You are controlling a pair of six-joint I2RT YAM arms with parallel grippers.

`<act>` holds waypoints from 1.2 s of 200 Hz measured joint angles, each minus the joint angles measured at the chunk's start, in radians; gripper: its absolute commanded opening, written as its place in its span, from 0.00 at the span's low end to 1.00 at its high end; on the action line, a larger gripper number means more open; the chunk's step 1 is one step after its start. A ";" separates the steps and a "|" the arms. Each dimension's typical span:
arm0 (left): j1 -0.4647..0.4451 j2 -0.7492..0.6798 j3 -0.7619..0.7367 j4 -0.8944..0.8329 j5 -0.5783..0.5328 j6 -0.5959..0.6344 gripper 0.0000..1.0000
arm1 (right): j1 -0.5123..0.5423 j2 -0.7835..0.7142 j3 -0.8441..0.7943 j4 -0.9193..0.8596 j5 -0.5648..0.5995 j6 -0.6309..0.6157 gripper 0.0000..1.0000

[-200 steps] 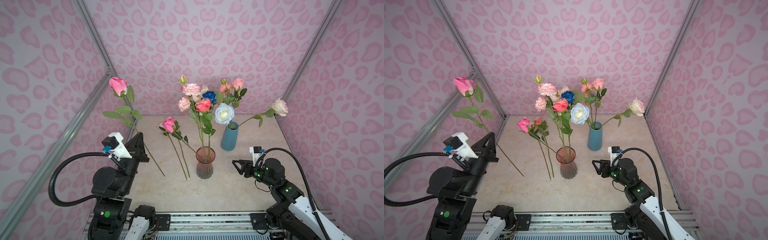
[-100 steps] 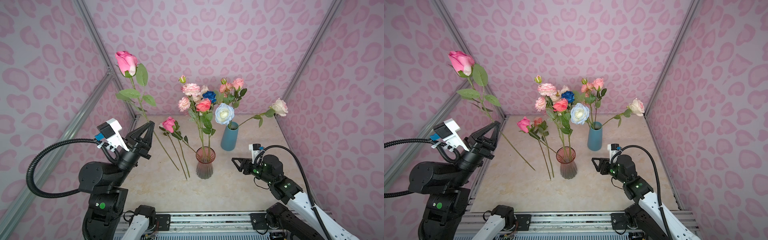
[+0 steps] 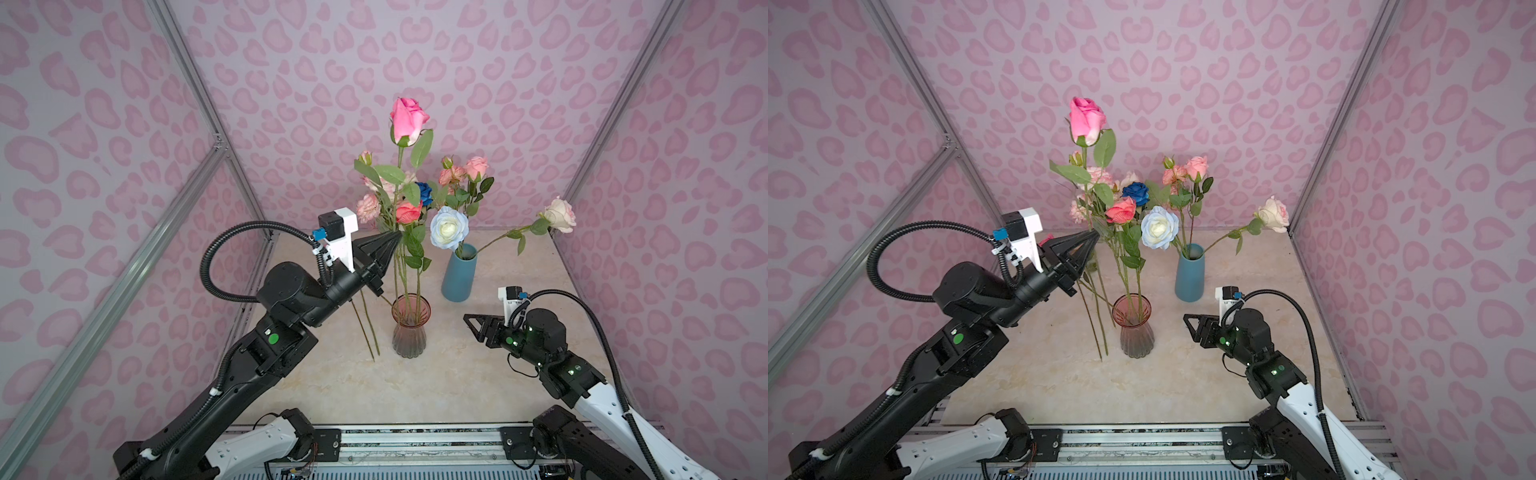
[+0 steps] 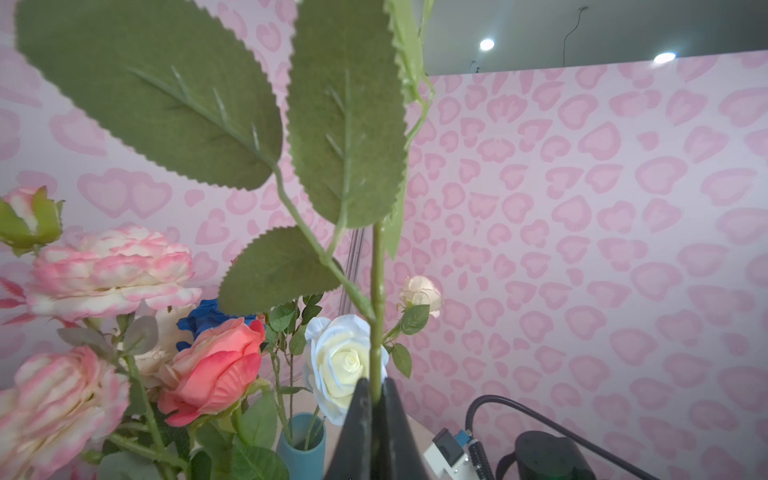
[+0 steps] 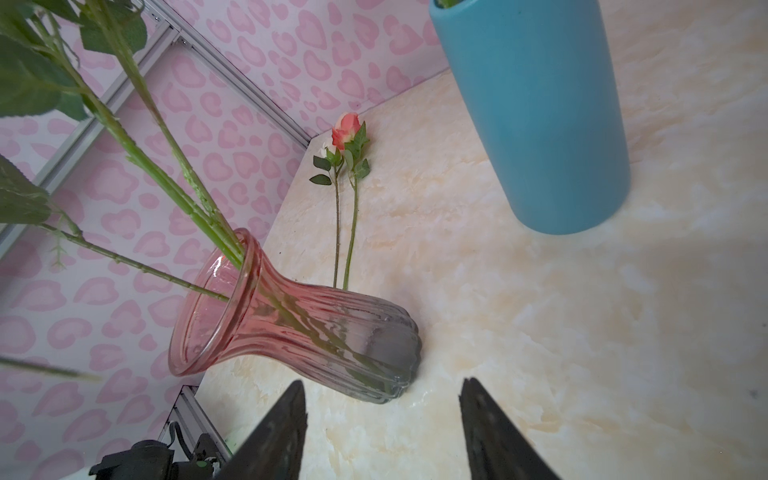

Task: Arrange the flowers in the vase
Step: 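Lower the hot-pink rose stem into the pink vase and release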

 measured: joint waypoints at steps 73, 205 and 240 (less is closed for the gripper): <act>-0.031 0.143 -0.053 0.161 -0.177 0.120 0.03 | -0.002 -0.032 -0.016 -0.033 0.023 -0.028 0.60; -0.158 0.000 -0.192 0.117 -0.309 0.083 0.47 | -0.006 -0.013 -0.025 -0.032 0.021 -0.040 0.61; -0.158 -0.072 -0.132 -0.045 -0.357 0.067 0.49 | -0.006 0.005 -0.015 -0.033 0.017 -0.041 0.61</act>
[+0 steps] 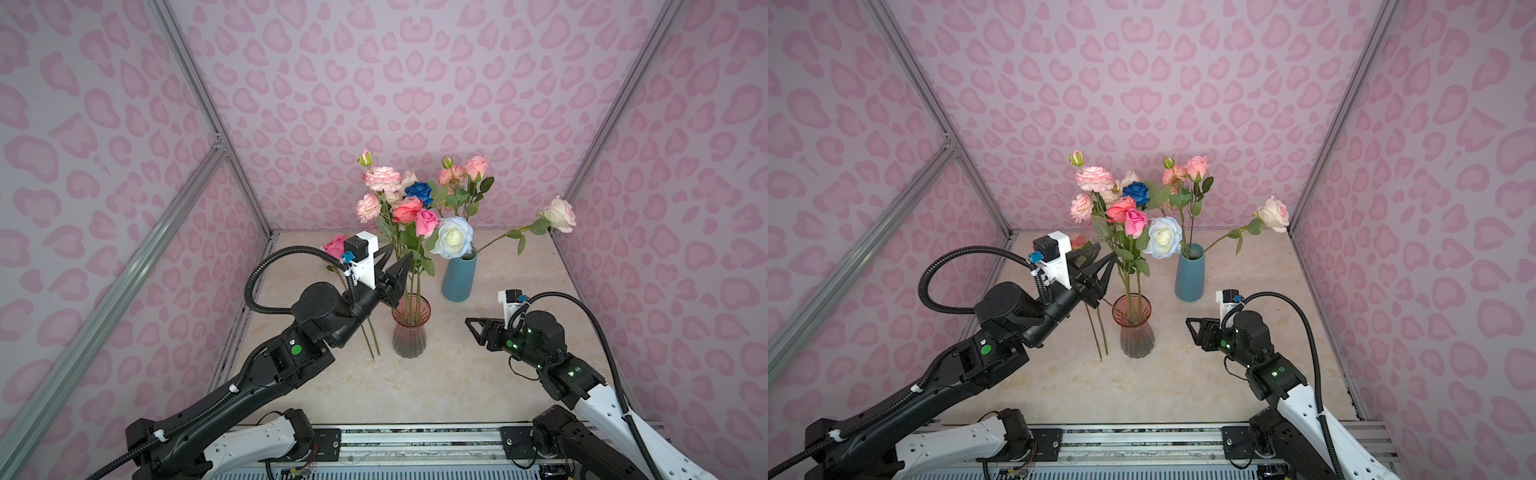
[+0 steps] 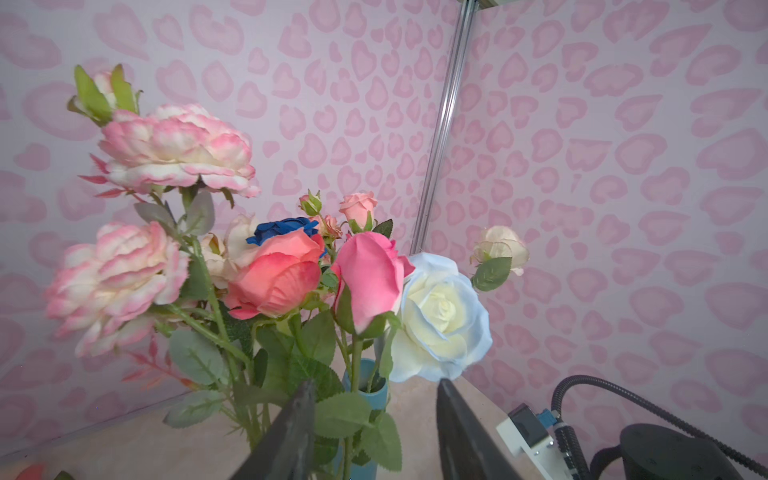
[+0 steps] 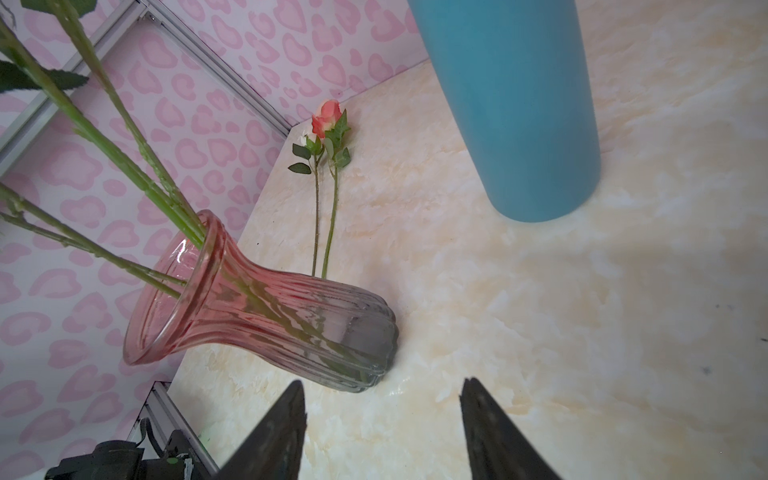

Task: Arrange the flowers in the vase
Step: 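Lower the hot-pink rose stem into the pink vase and release, then move the left gripper back down to the remaining loose rose stems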

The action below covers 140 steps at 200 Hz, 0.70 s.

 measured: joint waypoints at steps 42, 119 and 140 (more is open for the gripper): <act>-0.001 -0.131 0.066 -0.206 -0.148 -0.023 0.49 | 0.000 0.015 0.019 0.002 -0.007 0.000 0.61; 0.312 -0.338 -0.176 -0.656 -0.465 -0.378 0.47 | 0.000 0.038 0.045 -0.038 -0.007 -0.038 0.61; 0.554 -0.256 -0.273 -0.666 -0.257 -0.462 0.48 | 0.000 0.052 0.030 -0.027 -0.014 -0.037 0.61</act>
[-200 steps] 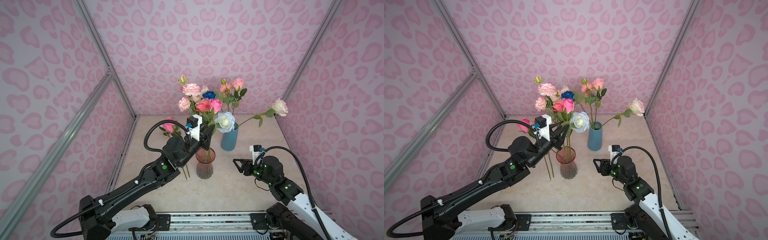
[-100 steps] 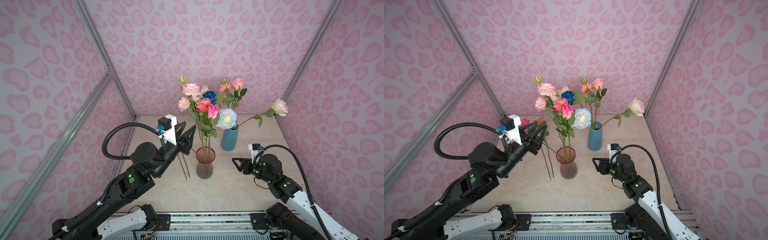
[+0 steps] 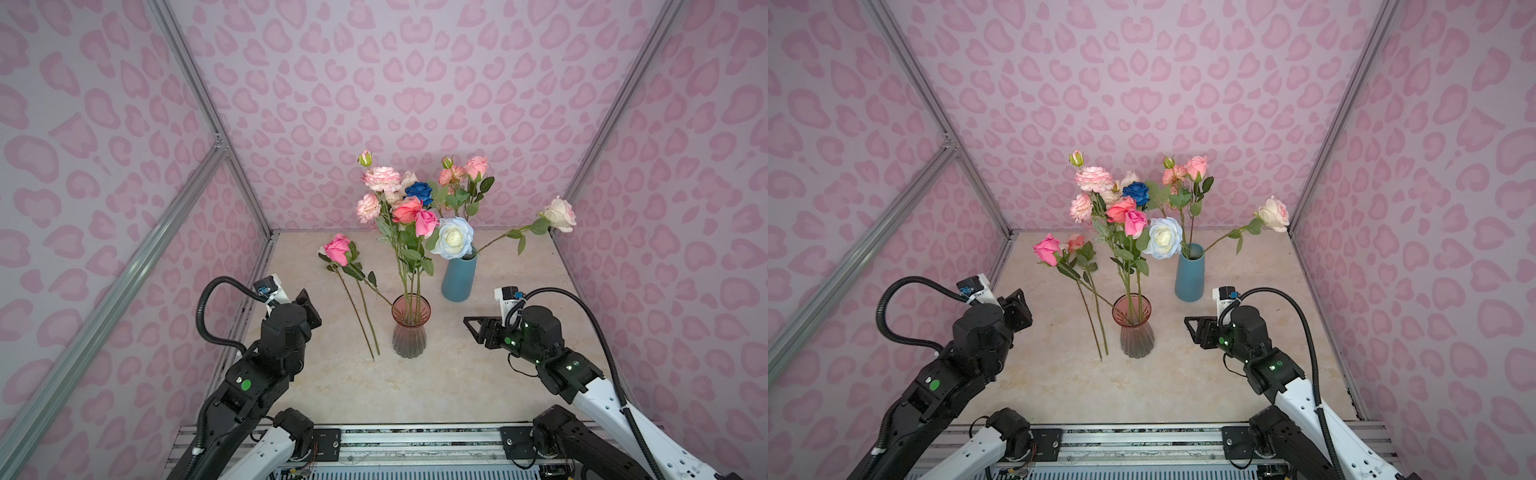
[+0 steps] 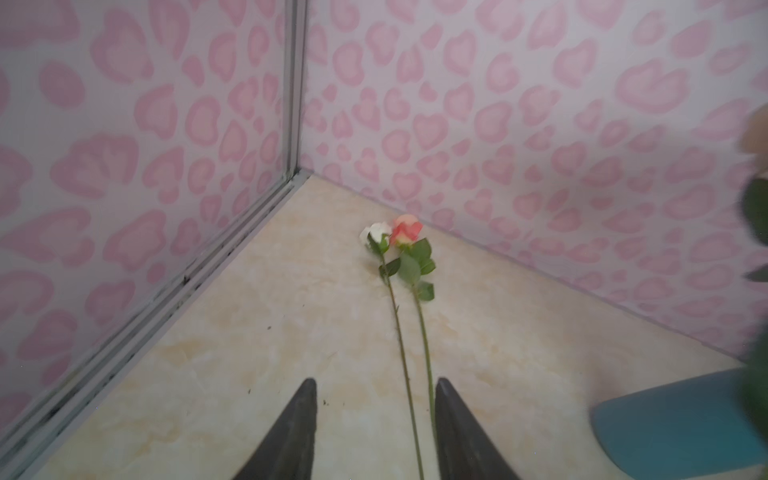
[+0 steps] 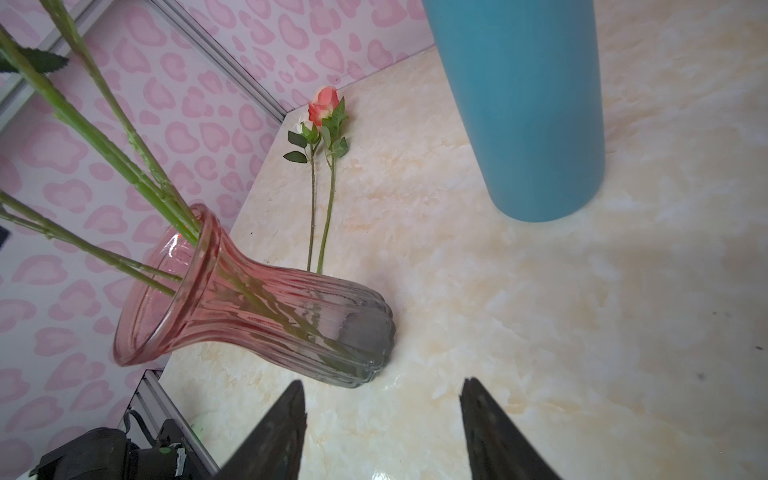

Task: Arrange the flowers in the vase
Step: 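Move the left gripper back down to the remaining loose rose stems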

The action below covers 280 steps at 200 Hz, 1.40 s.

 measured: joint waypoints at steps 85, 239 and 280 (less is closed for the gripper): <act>0.192 0.806 0.223 0.184 0.534 -0.136 0.45 | -0.005 0.028 -0.055 0.050 -0.010 0.000 0.61; -0.012 1.258 0.484 0.053 0.449 -0.063 0.25 | -0.026 0.074 -0.074 0.111 -0.034 0.011 0.61; -0.024 1.281 0.493 0.034 0.370 -0.048 0.16 | -0.026 0.060 -0.074 0.114 -0.041 0.011 0.61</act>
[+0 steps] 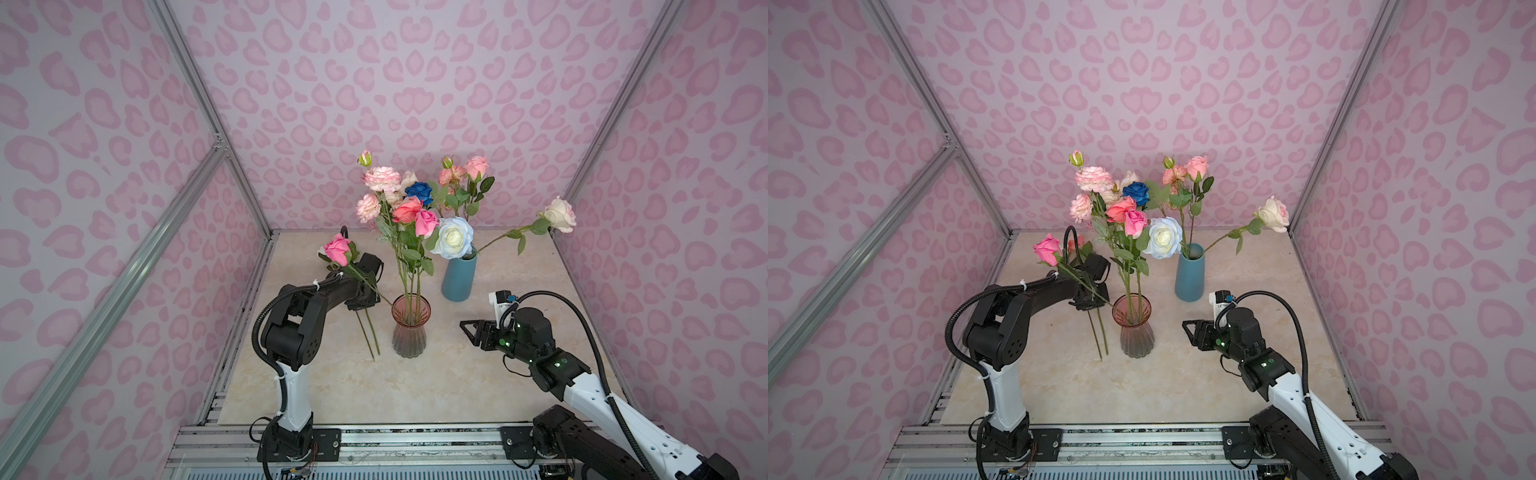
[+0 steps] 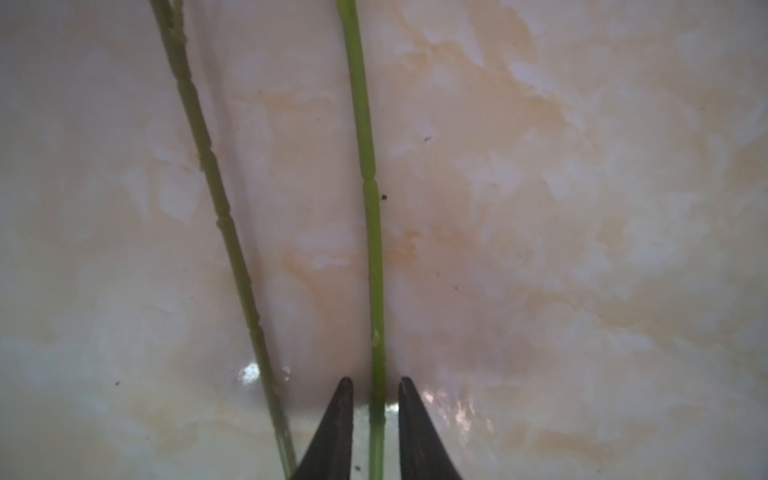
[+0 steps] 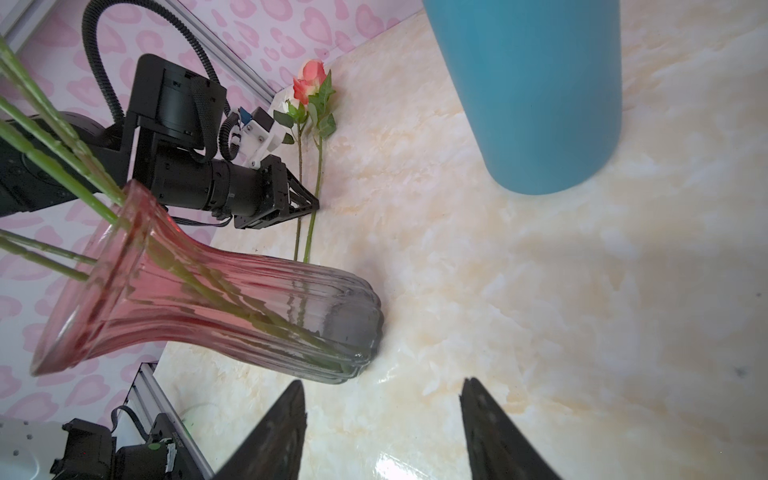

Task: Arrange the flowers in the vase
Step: 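Move the left gripper back down to the remaining loose rose stems, then close the left gripper on the pale pink rose stem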

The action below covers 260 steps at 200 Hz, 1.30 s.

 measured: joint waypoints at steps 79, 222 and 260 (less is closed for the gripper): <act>0.001 -0.046 -0.048 0.006 -0.039 0.026 0.03 | -0.005 -0.033 0.016 -0.016 -0.001 -0.013 0.61; 0.012 -0.649 -0.216 0.010 -0.137 0.104 0.03 | -0.008 -0.096 0.032 -0.064 0.000 0.000 0.60; 0.034 -0.748 -0.261 0.011 -0.134 0.110 0.07 | -0.007 -0.102 0.037 -0.074 -0.001 0.007 0.60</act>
